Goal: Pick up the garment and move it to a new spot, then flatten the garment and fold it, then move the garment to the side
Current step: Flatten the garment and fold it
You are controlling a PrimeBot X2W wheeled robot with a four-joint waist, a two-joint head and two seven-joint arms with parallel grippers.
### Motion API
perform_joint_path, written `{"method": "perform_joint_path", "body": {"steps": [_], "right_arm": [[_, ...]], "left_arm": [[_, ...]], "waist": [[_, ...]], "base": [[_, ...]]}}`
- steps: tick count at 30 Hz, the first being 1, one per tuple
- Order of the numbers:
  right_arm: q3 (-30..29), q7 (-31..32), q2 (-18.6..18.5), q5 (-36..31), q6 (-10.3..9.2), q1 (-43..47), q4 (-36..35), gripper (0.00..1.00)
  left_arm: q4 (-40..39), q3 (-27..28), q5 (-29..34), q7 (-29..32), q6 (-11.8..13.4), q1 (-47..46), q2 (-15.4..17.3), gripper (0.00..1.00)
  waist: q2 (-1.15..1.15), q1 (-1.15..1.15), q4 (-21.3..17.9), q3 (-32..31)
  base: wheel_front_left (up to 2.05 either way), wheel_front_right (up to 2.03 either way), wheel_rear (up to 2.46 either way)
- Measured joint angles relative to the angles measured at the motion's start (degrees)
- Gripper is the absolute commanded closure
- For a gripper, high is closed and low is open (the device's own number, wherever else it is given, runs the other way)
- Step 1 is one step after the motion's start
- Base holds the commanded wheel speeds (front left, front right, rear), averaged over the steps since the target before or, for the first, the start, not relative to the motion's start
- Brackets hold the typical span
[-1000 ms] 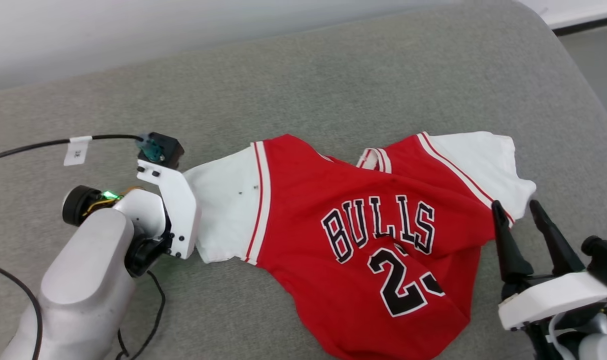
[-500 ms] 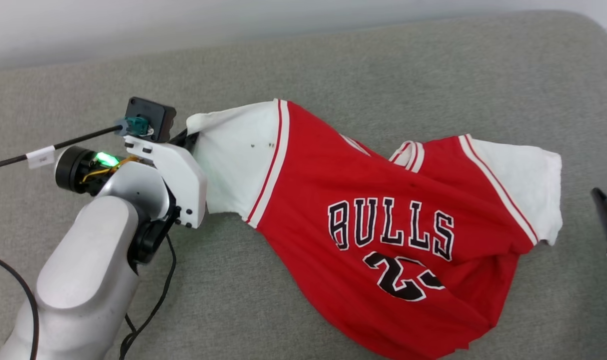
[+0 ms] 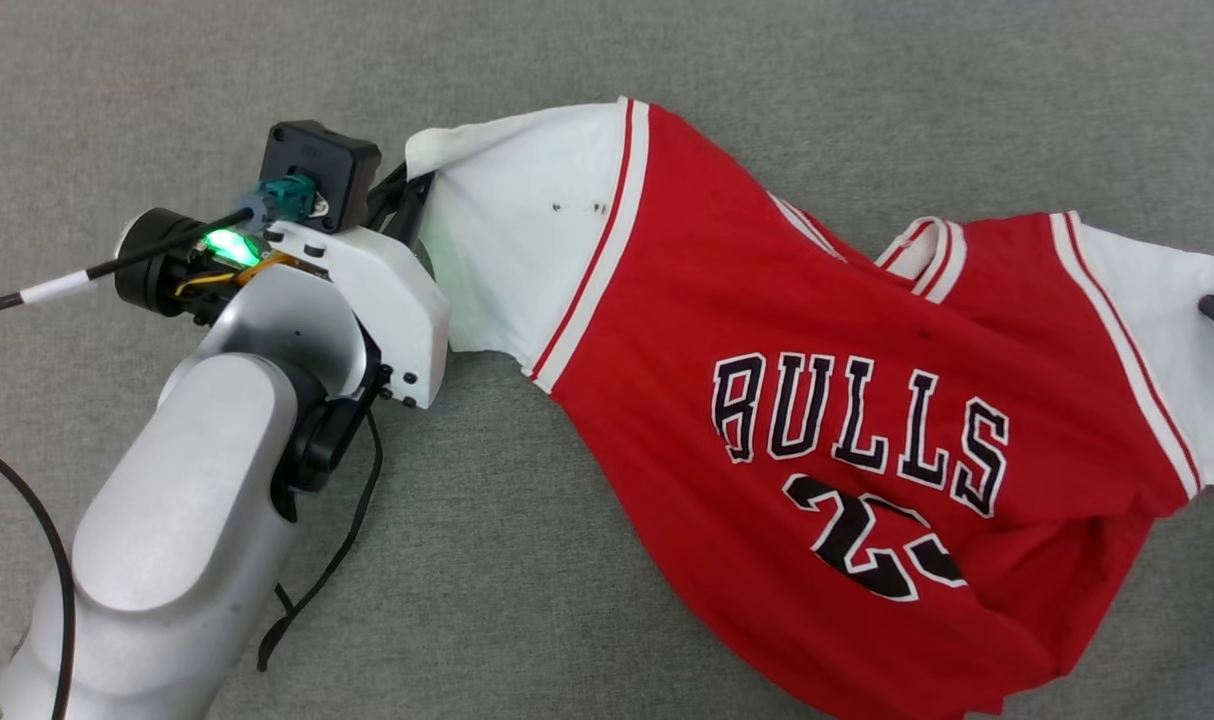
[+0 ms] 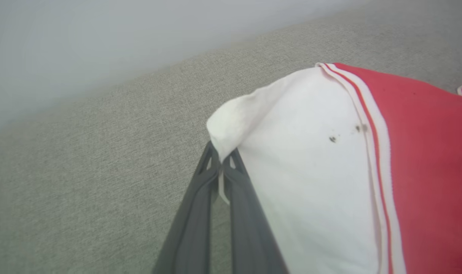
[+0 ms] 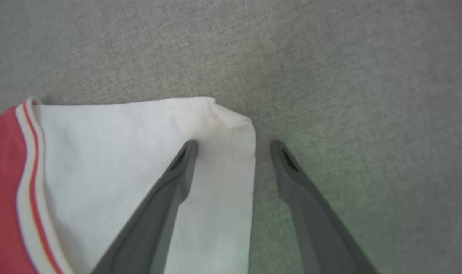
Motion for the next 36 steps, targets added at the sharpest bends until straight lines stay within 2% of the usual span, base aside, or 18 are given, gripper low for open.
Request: {"method": "perform_joint_path", "body": {"steps": [4, 5, 6, 7, 16, 23, 28, 32, 36], "right_arm": [[0.1, 3.4, -0.4, -0.5, -0.01, -1.8, 1.6, 0.0], [-0.1, 3.9, -0.4, -0.6, -0.01, -1.9, 1.8, 0.08], [-0.3, 4.4, -0.3, -0.6, -0.01, -2.1, 2.0, 0.9], [-0.5, 4.8, -0.2, -0.7, -0.01, -2.3, 2.1, 1.0], [2.9, 2.2, -0.3, -2.5, 0.0, -1.1, -1.7, 1.0], [6.9, -2.4, -4.3, -3.1, 0.0, -1.6, -13.2, 1.0], [8.5, -2.5, -6.9, -3.0, 0.0, -2.3, -19.8, 1.0], [9.9, -3.3, -8.8, -2.4, 0.0, -5.6, -23.4, 1.0], [12.9, -4.3, -9.5, -2.1, 0.0, -11.0, -23.8, 1.0]], "left_arm": [[-0.4, 0.0, -0.1, -0.2, 0.2, 0.0, 0.0, 1.0], [-0.4, 0.0, -0.2, -0.2, 0.2, 0.0, 0.1, 1.0], [-0.3, -0.1, -0.5, -0.2, 0.1, 0.0, 0.1, 1.0], [-0.1, -0.1, -0.8, -0.1, 0.0, 0.1, 0.0, 1.0], [1.3, 0.6, -1.4, -2.5, 0.2, 0.7, 0.5, 1.0], [1.7, 3.2, -0.9, -6.3, 1.6, 0.4, 2.1, 1.0], [1.2, 5.0, -0.7, -7.9, 2.0, -2.0, 3.1, 1.0], [1.4, 6.7, -1.1, -8.7, 1.6, -5.2, 4.3, 1.0], [3.7, 8.1, -2.0, -9.3, 0.6, -10.1, 4.8, 1.0]], "waist": [[0.0, 0.0, 0.8, 1.2], [0.0, 0.0, 0.9, 1.3], [0.0, 0.0, 0.9, 1.2], [0.0, 0.0, 1.0, 1.1], [0.0, 0.0, 0.9, -2.3], [0.0, 0.0, 0.5, -8.3], [0.0, -0.01, 0.5, -13.0], [0.0, -0.01, 0.7, -16.0], [0.0, -0.01, 0.7, -17.4]], "base": [[0.0, 0.0, 0.0], [0.0, 0.0, 0.0], [0.0, 0.0, 0.0], [0.0, 0.0, 0.0], [0.0, 0.0, 0.0], [0.0, 0.0, 0.0], [0.0, 0.0, 0.0], [0.0, 0.0, 0.0], [0.0, 0.0, 0.0]]}}
